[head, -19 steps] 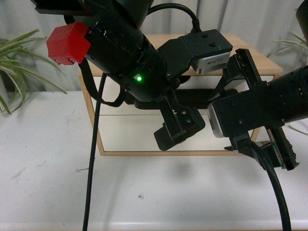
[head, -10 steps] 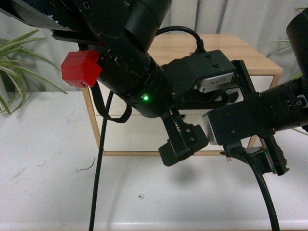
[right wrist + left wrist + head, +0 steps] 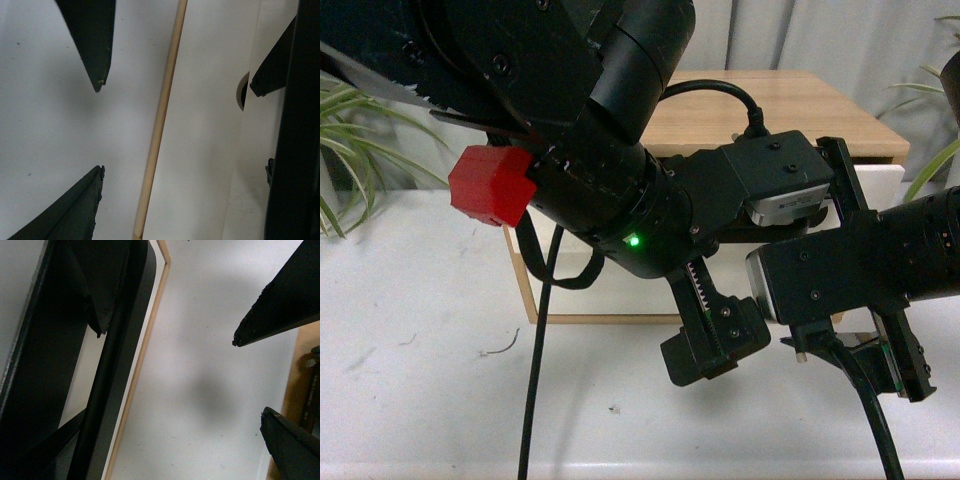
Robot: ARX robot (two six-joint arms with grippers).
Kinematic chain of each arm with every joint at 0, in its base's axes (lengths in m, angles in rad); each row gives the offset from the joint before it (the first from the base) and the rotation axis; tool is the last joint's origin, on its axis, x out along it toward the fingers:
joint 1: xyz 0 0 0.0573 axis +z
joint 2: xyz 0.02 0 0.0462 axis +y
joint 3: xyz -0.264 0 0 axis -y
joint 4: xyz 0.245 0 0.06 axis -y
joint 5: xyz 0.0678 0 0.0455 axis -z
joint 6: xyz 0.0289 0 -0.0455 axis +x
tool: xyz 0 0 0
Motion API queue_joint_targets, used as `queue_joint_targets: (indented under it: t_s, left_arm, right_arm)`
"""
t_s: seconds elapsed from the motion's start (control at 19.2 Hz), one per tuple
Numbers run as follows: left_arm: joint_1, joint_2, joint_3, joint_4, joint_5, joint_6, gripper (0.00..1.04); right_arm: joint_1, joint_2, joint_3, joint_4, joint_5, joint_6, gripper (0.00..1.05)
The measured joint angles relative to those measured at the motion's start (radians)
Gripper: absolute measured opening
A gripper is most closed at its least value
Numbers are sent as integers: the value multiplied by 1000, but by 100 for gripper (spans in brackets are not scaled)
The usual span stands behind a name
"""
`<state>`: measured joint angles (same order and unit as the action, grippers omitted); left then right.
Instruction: Pull drawer
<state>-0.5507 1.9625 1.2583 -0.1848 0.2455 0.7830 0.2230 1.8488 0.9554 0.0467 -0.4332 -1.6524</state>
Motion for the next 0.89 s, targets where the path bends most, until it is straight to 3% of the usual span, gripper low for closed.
queue_joint_targets:
  t_s: [0.52,0.89]
  left_arm:
    - [-77,-166,-237,98,17,-37,98]
    - [-94,-254,-350,127,56,-88,98]
  right_arm:
    - [39,-175,-258,89,14,18,98]
    - [84,-282,-355,53,9,52,98]
